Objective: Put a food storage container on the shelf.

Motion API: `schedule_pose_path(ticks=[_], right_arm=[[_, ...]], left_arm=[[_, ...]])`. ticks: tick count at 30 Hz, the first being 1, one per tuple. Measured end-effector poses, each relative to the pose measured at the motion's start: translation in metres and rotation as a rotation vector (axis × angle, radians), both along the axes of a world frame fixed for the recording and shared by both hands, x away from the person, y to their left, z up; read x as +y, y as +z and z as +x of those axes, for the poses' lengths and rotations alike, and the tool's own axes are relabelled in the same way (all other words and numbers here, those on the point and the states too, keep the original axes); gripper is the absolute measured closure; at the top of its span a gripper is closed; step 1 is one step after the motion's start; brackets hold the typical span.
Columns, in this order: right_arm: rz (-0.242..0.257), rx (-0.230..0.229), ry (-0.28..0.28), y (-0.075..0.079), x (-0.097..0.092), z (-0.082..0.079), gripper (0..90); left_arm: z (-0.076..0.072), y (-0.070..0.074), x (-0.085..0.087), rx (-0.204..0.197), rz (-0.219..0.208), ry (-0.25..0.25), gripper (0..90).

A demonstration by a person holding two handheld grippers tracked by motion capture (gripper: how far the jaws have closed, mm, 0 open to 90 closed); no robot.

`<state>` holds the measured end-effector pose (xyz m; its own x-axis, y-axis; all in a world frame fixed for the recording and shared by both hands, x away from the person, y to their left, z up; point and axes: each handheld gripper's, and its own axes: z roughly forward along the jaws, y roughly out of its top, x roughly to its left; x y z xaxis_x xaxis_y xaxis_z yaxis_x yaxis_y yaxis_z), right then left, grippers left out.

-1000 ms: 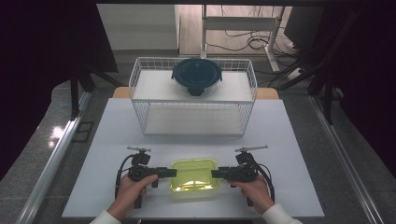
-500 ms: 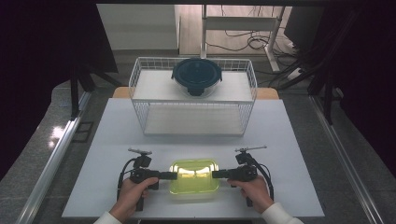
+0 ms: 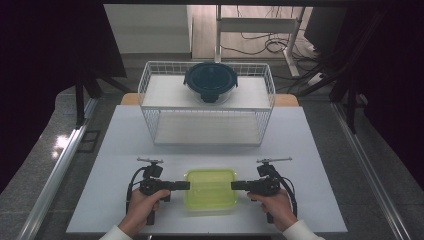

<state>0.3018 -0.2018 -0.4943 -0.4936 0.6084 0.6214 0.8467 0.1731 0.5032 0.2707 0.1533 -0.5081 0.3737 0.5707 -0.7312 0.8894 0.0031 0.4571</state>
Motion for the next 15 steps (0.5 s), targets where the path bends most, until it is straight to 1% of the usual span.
schedule_pose_path(ticks=[4,6,7,10,15], right_arm=[[0.002,-0.013,0.0,0.003,0.0,-0.002,78.2],[0.002,-0.031,0.002,0.007,0.0,-0.003,78.2],[0.003,-0.032,0.004,0.008,0.0,-0.003,78.2],[0.006,-0.052,0.007,0.013,0.0,-0.004,78.2],[0.0,-0.09,0.02,0.022,0.003,-0.005,78.0]], left_arm=[[-0.002,0.007,0.0,-0.03,0.008,-0.001,79.1],[-0.003,0.009,0.0,-0.039,0.005,0.0,79.1],[-0.003,0.01,0.0,-0.041,0.004,-0.001,79.1],[-0.004,0.016,0.001,-0.06,-0.003,-0.005,79.0],[-0.004,0.026,0.004,-0.093,0.006,-0.007,79.0]])
